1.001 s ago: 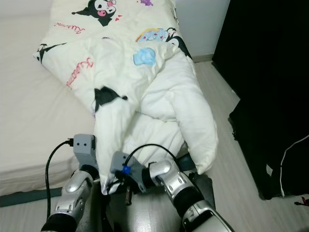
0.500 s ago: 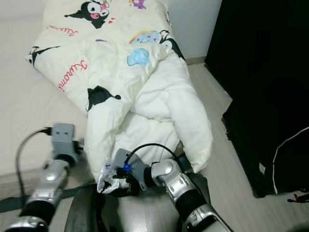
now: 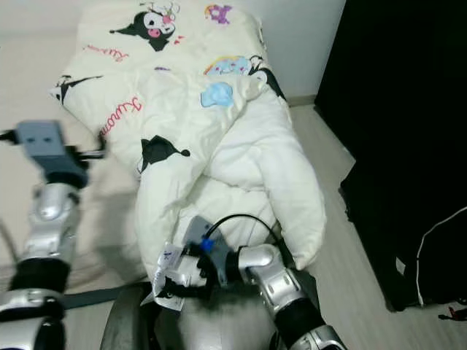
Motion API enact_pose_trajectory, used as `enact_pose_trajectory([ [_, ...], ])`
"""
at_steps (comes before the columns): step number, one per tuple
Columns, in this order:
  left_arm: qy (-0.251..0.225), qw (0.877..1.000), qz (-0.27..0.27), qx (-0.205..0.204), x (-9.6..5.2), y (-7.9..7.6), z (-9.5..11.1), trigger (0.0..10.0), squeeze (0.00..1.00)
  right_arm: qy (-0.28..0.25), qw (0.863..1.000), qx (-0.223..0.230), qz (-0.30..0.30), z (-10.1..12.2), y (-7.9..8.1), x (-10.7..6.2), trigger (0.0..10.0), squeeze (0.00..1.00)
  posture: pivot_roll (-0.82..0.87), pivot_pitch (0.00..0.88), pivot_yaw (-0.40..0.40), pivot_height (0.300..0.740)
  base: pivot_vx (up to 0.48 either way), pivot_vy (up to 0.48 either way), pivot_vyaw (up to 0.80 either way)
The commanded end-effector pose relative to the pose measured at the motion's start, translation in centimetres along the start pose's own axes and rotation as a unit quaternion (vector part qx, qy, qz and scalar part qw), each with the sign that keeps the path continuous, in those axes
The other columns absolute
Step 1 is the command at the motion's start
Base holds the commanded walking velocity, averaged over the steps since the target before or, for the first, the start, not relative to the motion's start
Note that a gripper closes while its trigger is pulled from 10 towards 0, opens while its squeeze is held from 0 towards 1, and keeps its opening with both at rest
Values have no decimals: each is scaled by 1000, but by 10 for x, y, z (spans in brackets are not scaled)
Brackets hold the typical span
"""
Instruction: Clean up the room
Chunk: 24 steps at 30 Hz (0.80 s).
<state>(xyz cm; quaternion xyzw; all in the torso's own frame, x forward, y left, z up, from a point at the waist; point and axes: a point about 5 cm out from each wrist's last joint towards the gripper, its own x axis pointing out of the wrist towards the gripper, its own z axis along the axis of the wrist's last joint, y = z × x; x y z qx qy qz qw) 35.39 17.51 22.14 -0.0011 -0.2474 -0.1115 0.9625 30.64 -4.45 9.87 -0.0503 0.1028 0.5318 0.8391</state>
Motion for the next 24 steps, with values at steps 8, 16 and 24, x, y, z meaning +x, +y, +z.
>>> enact_pose_trajectory([
  [8,10,959,-282,-9,-6,-101,-1,10000,0,-69,948,115,-289,-7,-45,-46,10000,0,-80,171,2,431,0,0,-172],
  [16,55,977,-91,185,14,-80,-20,10000,0,-73,894,131,-423,-26,-53,-85,10000,0,-112,161,11,431,0,0,-175],
  [24,88,945,5,316,14,-52,-24,10000,0,-66,906,131,-397,-25,-43,-71,10000,0,-111,160,6,431,0,0,0],
])
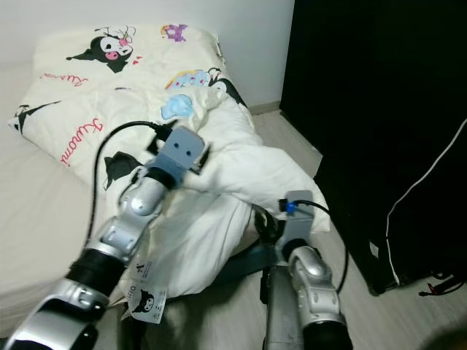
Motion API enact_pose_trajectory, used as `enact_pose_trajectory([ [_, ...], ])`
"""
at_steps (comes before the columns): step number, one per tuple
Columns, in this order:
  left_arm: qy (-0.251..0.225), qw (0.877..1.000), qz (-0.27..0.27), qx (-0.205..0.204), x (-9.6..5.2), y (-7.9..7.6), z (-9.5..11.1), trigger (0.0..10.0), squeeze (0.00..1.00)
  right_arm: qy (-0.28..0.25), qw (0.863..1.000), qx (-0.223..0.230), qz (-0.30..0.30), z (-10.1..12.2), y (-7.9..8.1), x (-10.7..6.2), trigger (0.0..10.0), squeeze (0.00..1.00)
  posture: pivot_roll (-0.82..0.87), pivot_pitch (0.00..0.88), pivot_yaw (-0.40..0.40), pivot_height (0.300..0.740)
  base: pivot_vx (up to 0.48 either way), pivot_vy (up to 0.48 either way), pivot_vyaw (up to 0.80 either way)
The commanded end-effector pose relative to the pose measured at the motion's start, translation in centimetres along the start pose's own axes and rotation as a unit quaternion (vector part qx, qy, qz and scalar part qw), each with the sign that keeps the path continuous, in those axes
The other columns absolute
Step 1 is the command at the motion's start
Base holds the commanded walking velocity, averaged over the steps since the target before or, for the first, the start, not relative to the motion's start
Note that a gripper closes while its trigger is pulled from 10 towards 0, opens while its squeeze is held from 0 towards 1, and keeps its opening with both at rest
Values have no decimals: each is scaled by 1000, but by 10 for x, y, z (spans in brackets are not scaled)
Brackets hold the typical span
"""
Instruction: Clean up the room
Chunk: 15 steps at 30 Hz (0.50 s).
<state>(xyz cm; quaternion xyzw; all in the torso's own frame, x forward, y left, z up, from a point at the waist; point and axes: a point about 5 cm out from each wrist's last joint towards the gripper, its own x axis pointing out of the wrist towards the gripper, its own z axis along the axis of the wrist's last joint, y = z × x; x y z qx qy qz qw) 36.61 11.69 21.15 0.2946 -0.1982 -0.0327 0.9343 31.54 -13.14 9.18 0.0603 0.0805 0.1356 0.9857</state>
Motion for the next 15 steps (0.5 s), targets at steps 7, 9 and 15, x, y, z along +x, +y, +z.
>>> enact_pose_trajectory([
  [7,90,992,-4,91,-8,-1,-40,10000,0,9,1000,1,16,-4,16,-1,10000,0,-110,160,10,431,0,0,0],
  [9,98,990,-12,104,-11,-9,-47,10000,0,8,1000,1,14,-4,16,-1,10000,0,-113,161,11,431,0,0,0],
  [15,93,989,-36,106,-10,-32,-43,10000,0,6,1000,1,7,-2,13,-2,10000,0,-124,162,18,431,0,0,0],
])
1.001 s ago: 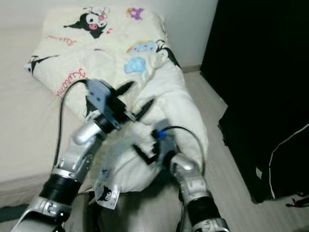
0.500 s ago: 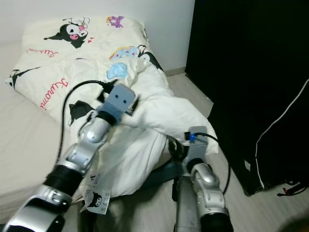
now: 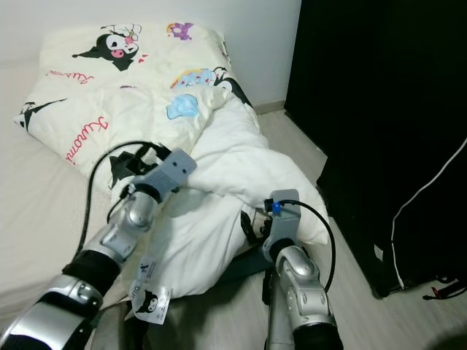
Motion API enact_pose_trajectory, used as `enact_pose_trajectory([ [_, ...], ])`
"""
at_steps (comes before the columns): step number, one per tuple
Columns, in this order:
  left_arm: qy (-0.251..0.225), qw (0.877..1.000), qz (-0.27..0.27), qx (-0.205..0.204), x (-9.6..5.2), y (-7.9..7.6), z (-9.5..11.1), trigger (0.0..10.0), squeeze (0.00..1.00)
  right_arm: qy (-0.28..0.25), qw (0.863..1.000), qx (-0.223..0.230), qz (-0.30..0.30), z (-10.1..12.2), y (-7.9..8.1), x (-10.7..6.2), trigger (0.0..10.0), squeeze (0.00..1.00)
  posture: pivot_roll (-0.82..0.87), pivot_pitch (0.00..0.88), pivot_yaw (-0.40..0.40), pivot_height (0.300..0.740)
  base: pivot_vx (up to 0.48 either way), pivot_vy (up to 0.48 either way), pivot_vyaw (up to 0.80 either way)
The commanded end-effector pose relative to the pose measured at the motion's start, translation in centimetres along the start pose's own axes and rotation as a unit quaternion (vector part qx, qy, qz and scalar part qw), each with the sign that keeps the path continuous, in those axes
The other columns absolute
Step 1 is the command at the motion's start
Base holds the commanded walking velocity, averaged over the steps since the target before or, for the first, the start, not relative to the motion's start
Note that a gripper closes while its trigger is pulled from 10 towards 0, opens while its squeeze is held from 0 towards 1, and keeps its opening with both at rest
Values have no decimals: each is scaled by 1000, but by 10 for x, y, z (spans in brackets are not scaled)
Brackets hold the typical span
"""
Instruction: Clean up the room
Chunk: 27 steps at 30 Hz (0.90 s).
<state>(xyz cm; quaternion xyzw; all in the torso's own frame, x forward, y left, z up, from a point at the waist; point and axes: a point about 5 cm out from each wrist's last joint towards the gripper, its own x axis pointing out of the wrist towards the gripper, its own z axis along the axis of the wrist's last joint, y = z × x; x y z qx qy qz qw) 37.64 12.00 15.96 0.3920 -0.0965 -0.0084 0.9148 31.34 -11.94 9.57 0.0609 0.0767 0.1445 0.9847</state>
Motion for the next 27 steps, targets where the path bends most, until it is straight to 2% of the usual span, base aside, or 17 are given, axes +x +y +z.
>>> enact_pose_trajectory([
  [1,-15,1000,-10,6,1,-11,8,10000,0,8,1000,2,-4,-4,0,-2,10000,0,-124,162,18,431,0,0,0],
  [6,-36,999,-22,5,5,-24,29,10000,0,7,1000,4,-9,-3,0,-3,10000,0,-134,161,22,431,0,0,0],
  [9,-44,999,-23,11,6,-26,33,10000,0,7,1000,4,-9,-3,0,-3,10000,0,-131,161,23,431,0,0,0],
  [11,-55,998,-7,41,8,-22,34,10000,0,5,1000,6,-8,-2,2,-2,10000,0,-129,161,26,431,0,0,0],
  [14,-59,997,2,57,8,-19,34,10000,0,5,1000,6,-8,-2,2,-2,10000,0,-129,161,26,431,0,0,0],
  [16,-55,992,28,106,11,-12,29,10000,0,3,1000,7,-8,-1,3,-2,10000,0,-127,161,26,431,0,0,0],
  [17,-55,992,28,106,11,-12,29,10000,0,3,1000,7,-8,-1,3,-2,10000,0,-127,161,26,431,0,0,0],
  [18,-42,989,35,139,12,-8,23,10000,0,3,1000,8,-7,-1,3,-2,10000,0,-127,162,27,431,0,0,0],
  [21,-36,988,33,148,13,-7,20,10000,0,2,1000,8,-7,-1,3,-2,10000,0,-127,162,27,431,0,0,0],
  [24,8,984,17,176,13,-4,0,10000,0,2,1000,9,-9,-1,4,-2,10000,0,-127,163,27,431,0,0,0],
  [27,31,981,0,191,12,-3,-11,10000,0,2,1000,10,-10,-1,3,-2,10000,0,-125,162,28,431,0,0,0],
])
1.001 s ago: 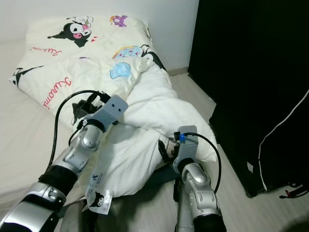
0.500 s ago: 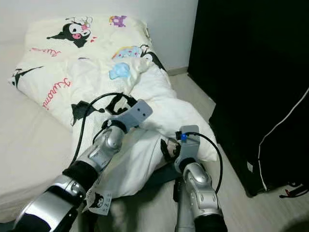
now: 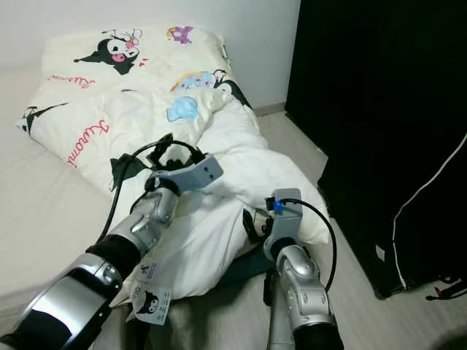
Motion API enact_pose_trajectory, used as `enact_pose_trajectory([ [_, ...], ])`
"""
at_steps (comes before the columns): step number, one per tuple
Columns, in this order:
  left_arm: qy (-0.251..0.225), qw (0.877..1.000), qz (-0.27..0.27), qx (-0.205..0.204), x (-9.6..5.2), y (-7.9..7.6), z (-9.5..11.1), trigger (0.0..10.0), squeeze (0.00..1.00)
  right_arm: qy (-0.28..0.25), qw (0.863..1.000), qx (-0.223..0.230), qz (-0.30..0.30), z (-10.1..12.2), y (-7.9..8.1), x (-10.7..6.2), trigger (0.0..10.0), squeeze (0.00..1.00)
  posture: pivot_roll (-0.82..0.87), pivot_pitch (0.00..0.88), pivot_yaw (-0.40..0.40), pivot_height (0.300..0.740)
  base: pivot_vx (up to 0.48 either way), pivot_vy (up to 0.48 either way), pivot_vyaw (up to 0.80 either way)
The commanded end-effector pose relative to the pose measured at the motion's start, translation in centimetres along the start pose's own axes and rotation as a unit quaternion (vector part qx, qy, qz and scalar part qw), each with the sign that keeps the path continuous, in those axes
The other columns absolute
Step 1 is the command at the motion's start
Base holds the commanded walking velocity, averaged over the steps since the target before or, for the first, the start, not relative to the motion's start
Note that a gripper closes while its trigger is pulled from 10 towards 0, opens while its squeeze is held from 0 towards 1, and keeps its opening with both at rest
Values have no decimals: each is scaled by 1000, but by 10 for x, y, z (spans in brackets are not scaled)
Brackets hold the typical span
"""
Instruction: Clean up the room
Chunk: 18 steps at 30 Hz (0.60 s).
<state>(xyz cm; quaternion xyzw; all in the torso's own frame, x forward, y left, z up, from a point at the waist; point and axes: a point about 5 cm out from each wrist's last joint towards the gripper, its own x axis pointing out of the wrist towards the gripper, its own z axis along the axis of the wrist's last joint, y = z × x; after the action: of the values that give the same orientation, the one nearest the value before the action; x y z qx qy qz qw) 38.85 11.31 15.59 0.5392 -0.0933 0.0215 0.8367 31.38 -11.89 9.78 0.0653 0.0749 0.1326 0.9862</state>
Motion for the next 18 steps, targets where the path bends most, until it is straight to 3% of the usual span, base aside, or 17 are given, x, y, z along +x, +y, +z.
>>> enact_pose_trajectory([
  [1,20,999,-14,23,0,1,-13,10000,0,5,1000,5,1,-3,3,-2,10000,0,-125,162,28,431,0,0,0],
  [10,41,998,-28,38,-1,-1,-23,10000,0,3,1000,7,1,-1,3,-1,10000,0,-125,160,27,431,0,0,0],
  [11,44,998,-26,32,-1,-1,-24,78,0,3,1000,7,1,-1,3,-1,10000,0,-126,159,26,431,0,0,0],
  [18,45,998,-27,23,2,1,-23,0,0,2,1000,6,-1,0,1,-1,10000,0,-126,154,25,431,0,0,0],
])
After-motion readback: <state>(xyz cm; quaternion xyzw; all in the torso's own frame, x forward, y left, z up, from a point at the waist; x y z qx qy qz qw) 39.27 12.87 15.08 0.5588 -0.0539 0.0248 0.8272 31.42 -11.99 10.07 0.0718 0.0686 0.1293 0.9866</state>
